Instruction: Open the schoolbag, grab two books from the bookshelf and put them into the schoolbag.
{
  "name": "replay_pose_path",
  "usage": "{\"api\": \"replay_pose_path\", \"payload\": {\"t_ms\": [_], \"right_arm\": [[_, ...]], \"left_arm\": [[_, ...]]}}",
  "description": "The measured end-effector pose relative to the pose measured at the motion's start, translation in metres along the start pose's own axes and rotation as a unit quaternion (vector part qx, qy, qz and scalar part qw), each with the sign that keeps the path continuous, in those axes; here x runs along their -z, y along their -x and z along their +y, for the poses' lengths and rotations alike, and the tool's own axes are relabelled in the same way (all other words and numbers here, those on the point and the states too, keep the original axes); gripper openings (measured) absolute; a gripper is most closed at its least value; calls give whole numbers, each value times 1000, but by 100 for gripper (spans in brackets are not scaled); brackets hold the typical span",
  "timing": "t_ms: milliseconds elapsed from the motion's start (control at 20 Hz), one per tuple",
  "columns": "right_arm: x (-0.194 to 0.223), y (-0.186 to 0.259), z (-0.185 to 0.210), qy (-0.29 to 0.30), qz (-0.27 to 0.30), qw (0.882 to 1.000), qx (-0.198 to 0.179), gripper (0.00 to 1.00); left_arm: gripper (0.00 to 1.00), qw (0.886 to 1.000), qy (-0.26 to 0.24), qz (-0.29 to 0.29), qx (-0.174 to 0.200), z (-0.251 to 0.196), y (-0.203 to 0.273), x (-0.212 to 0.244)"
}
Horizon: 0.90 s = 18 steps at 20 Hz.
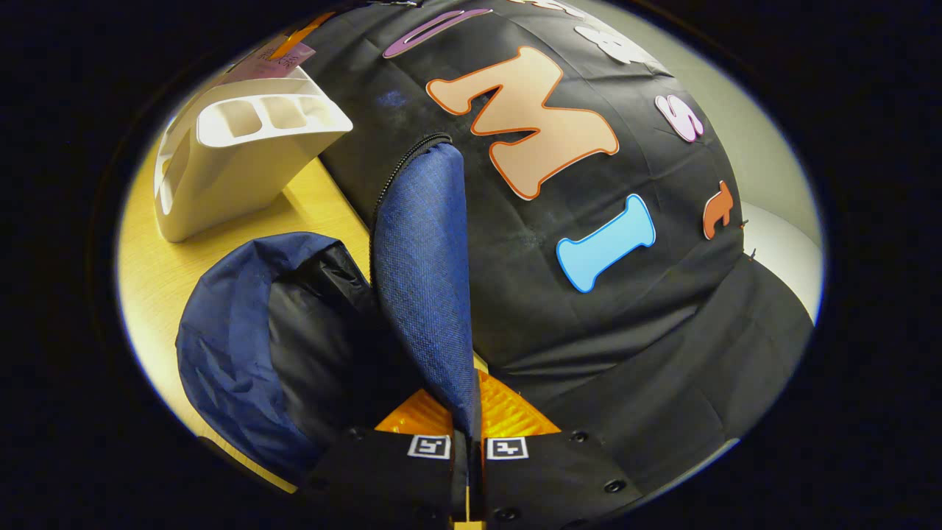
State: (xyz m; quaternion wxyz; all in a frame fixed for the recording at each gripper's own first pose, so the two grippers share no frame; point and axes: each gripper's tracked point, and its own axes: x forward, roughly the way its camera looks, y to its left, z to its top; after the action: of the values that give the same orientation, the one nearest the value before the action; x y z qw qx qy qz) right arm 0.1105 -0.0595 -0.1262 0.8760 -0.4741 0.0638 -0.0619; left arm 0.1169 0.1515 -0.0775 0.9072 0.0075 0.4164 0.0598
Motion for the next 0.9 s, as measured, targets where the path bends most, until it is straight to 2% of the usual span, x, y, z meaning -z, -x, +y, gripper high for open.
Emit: {"api": "replay_pose_path", "payload": {"t_ms": [100, 350, 400, 550, 600, 650, 700, 750, 800, 900], "right_arm": [[1, 1, -1, 0, 2, 1000, 0, 4], [1, 5, -2, 0, 3, 1000, 0, 4], [1, 5, -2, 2, 3, 1000, -1, 4], [0, 6, -3, 1, 3, 1000, -1, 4], [1, 6, -3, -1, 4, 1000, 1, 4], [2, 7, -3, -3, 6, 1000, 2, 7], [1, 7, -4, -5, 7, 1000, 2, 4], [1, 7, -3, -5, 7, 1000, 3, 4], [2, 7, -2, -5, 7, 1000, 3, 7], [2, 7, -1, -4, 7, 1000, 2, 4]], "left_arm": [[77, 1000, -3, 21, 9, -3, -6, -2], [75, 999, -1, 49, 10, -1, -22, -12], [71, 998, -4, 55, 9, 0, -25, -12], [72, 997, -17, 81, -9, 6, -31, -9], [63, 996, -22, 87, -13, 8, -34, -8], [58, 995, -24, 95, -16, 9, -33, -8], [51, 995, -28, 97, -18, 9, -34, -8], [54, 994, -30, 102, -19, 10, -35, -8], [52, 994, -32, 106, -20, 10, -34, -6], [48, 992, -33, 117, -21, 9, -32, -4]]}}
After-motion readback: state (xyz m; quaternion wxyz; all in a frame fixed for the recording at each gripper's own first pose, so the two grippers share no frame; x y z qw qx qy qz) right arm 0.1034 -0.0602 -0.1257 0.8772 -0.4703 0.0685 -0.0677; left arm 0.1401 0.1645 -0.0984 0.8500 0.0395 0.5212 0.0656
